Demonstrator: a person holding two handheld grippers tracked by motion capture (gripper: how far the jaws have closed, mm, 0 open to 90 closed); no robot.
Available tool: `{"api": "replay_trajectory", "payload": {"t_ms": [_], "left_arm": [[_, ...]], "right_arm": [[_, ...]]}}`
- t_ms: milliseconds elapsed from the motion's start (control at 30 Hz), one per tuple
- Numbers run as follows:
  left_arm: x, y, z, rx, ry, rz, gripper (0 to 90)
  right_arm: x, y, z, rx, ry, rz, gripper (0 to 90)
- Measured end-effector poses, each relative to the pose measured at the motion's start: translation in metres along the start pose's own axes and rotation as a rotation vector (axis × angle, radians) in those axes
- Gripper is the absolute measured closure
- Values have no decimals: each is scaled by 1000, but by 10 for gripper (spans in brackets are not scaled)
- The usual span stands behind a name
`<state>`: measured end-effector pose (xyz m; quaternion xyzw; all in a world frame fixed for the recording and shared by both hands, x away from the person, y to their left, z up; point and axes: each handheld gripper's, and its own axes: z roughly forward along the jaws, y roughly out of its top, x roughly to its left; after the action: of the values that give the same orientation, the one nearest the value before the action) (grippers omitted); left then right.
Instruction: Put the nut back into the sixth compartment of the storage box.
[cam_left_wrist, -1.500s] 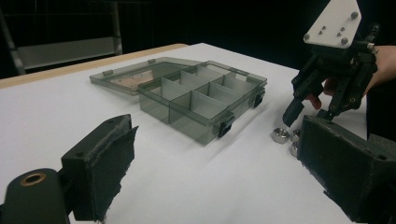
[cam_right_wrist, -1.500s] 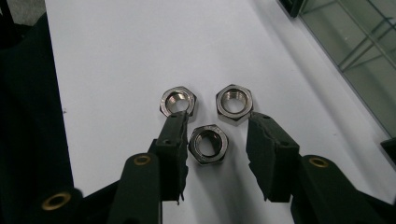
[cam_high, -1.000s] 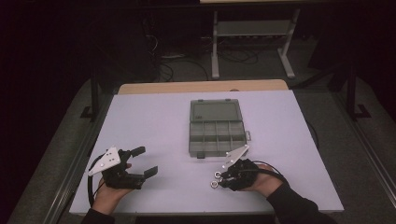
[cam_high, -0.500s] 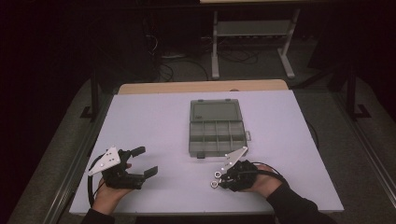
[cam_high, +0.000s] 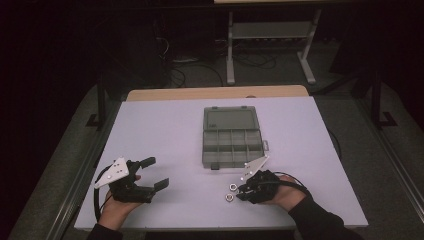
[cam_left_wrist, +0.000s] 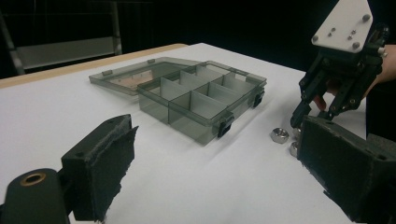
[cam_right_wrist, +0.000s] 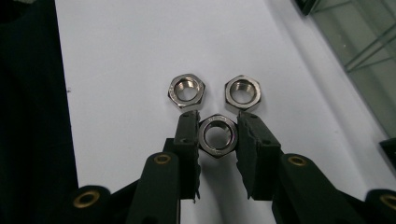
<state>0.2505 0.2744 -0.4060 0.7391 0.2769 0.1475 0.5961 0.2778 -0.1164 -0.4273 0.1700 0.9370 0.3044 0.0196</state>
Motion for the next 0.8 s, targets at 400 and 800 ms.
{"api": "replay_trajectory", "payload": {"t_ms": [400, 800], "left_arm": [[0, 0, 1, -1, 1, 0, 104], [-1, 0, 1, 2, -1, 2, 104]], "right_arm": [[-5, 3, -17, -52, -17, 12, 698], [-8, 11, -34, -102, -36, 50, 698]]}}
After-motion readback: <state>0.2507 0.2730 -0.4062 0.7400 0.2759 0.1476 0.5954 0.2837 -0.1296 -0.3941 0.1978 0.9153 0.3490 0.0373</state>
